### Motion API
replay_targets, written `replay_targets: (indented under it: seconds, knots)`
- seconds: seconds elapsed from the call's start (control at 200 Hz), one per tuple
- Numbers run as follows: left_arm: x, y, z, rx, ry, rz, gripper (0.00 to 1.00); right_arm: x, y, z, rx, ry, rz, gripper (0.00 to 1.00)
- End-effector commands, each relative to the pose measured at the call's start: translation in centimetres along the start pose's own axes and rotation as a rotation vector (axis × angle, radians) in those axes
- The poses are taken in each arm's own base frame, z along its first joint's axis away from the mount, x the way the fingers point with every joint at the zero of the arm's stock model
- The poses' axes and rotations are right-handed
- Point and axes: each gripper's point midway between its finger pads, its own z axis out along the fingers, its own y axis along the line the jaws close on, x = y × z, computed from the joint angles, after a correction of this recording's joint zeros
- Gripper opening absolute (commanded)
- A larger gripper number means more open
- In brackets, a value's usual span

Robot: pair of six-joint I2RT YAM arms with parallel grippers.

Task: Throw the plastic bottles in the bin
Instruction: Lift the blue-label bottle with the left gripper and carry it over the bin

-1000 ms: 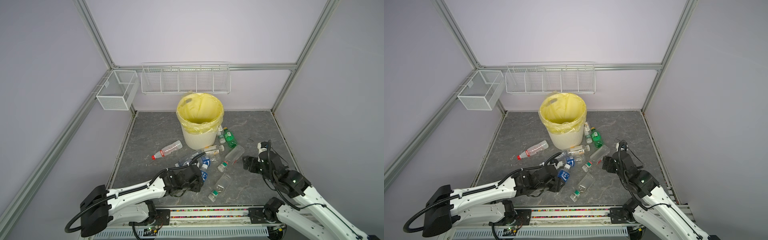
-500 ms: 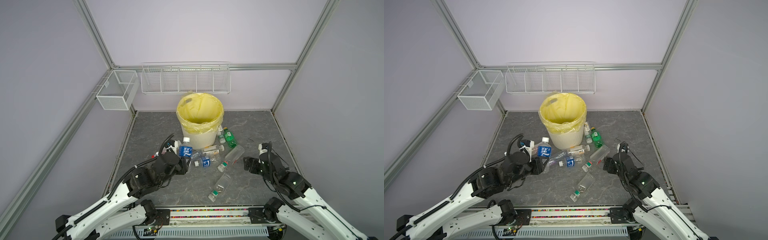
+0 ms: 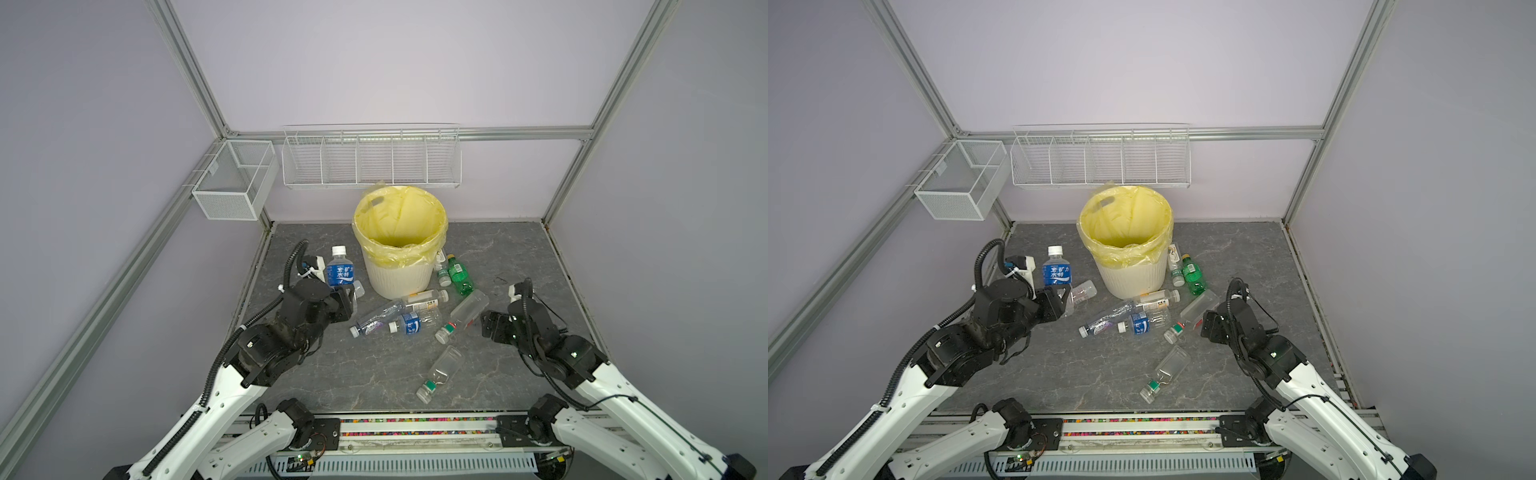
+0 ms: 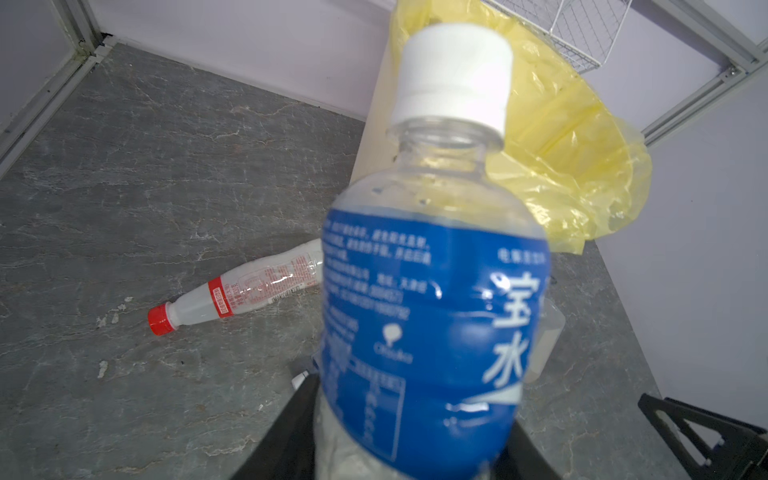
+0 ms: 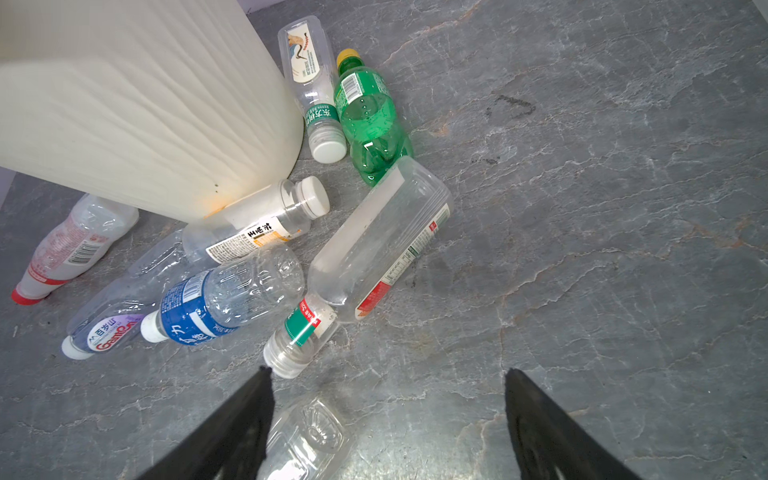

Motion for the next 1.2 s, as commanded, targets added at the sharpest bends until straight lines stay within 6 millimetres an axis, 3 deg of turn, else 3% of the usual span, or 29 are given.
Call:
replay_targets:
  seconds: [0.0,0.195,0.54,0.755,0.915,1.045,1.095,1.195]
  knots:
    - [-2.4,-1.4,-0.3,0.093,-0.037,0.006,0.41,-0.7,0.6,-0.1,-0.019,-0.011,0.013,0.88]
    - [-2.2,-0.2,-0.5,0.124,-0.051,-0.029,0.41,-0.6,0.1,0.0,0.005,-0.013,0.001,0.88]
    - [0.3,2.4,-1.2,0.096,-0.084,-0.074,0.41,-1.0,0.2,0.7,0.04,0.0,-0.038,0.88]
    - [0.1,1.8,-0.9,0.108,-0.069,-0.05,0.41,-0.8,0.7,1.4,0.025,0.016,-0.032,0.88]
    - [-2.2,-0.3,-0.4,0.145,-0.077,-0.014,0.41,-0.5,0.4,1.5,0.031,0.018,-0.028,0.88]
    - [-6.2,-3.4,0.7,0.189,-0.106,0.009,0.41,-0.6,0.4,1.4,0.027,0.01,-0.024,0.88]
    - [-8.0,-4.9,1.6,0.208,-0.112,0.011,0.41,-0.6,0.6,1.3,0.022,0.011,-0.024,0.88]
    - [-10.8,-8.2,5.2,0.254,-0.096,0.03,0.44,-0.6,0.7,1.3,0.011,0.014,-0.018,0.88]
